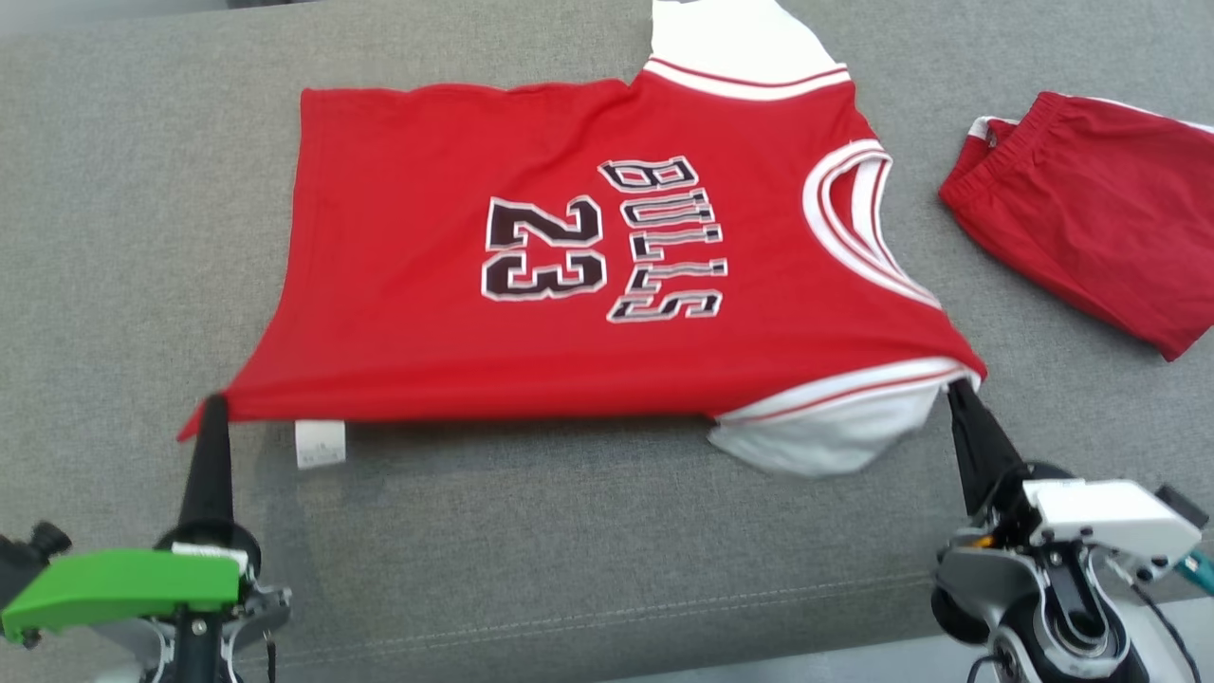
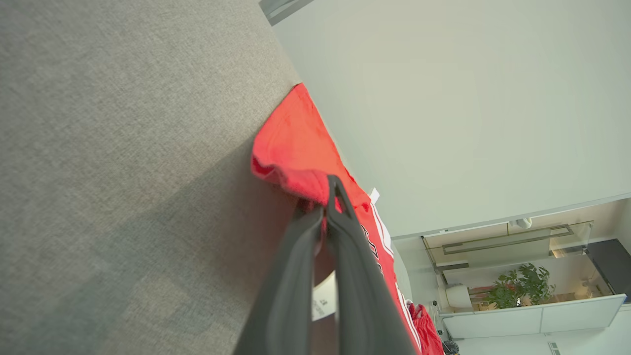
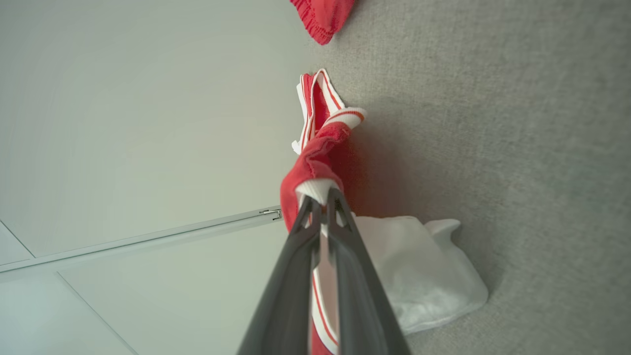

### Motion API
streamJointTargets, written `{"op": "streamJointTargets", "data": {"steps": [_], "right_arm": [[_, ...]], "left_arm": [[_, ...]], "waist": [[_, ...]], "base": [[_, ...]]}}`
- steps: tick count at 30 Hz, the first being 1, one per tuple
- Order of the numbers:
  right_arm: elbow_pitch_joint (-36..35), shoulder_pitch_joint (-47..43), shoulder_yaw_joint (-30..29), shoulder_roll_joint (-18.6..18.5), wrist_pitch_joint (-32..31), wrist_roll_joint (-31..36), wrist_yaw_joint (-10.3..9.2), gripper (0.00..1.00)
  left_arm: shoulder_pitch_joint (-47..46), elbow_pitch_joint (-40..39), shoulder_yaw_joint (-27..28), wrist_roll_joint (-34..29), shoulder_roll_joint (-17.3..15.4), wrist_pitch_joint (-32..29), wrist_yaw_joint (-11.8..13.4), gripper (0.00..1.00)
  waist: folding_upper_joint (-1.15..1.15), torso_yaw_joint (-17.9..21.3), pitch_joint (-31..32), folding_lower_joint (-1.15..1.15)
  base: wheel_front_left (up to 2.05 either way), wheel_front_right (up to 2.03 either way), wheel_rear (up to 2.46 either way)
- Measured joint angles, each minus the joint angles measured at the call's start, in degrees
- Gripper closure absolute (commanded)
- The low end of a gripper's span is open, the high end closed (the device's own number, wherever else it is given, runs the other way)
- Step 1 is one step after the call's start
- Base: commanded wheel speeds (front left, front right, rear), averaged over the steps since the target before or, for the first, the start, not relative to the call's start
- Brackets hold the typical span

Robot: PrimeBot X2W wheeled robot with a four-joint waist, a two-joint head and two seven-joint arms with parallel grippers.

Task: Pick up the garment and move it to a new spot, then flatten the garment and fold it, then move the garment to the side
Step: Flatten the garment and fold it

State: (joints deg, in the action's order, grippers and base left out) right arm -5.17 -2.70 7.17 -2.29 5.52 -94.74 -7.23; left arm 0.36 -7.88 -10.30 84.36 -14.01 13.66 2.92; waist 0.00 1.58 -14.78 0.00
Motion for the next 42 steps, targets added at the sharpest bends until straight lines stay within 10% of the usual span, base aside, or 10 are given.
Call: {"op": "streamJointTargets", "data": {"steps": [12,16,18,21,25,42], "right_arm": [[2.6,-1.5,1.3,-0.7,2.4,5.2,-0.01,1.0],[2.9,1.2,2.3,-1.4,3.0,7.5,-0.01,0.14],[3.0,2.3,2.8,-1.4,3.1,8.3,0.08,0.03],[4.4,3.7,3.5,-1.3,3.6,9.3,1.13,0.22],[7.2,4.8,3.4,-1.3,5.2,11.2,1.43,0.0],[7.9,1.0,12.9,-7.6,3.5,21.2,11.44,0.0]], "left_arm": [[3.7,1.1,-1.7,-0.8,0.8,0.0,0.6,1.0],[3.6,1.6,-2.1,-0.9,1.7,0.1,0.6,1.0],[3.4,1.6,-2.3,-0.8,2.5,0.1,0.2,1.0],[3.1,1.9,-2.1,-0.8,3.8,0.2,-0.7,1.0],[1.6,2.9,-2.2,-0.8,4.6,0.3,-1.0,1.0],[-0.5,5.7,-1.5,-0.9,6.1,0.6,-3.3,1.0]], "waist": [[0.0,0.3,-0.9,0.0],[0.0,0.3,-1.2,0.0],[0.0,0.4,-1.3,0.0],[0.0,0.6,-1.5,0.0],[0.0,1.1,-1.8,0.0],[0.0,2.1,-3.4,0.0]], "base": [[0.0,0.0,0.0],[0.0,0.0,0.0],[0.0,0.0,0.0],[0.0,0.0,0.0],[0.0,0.0,0.0],[0.0,0.0,0.0]]}}
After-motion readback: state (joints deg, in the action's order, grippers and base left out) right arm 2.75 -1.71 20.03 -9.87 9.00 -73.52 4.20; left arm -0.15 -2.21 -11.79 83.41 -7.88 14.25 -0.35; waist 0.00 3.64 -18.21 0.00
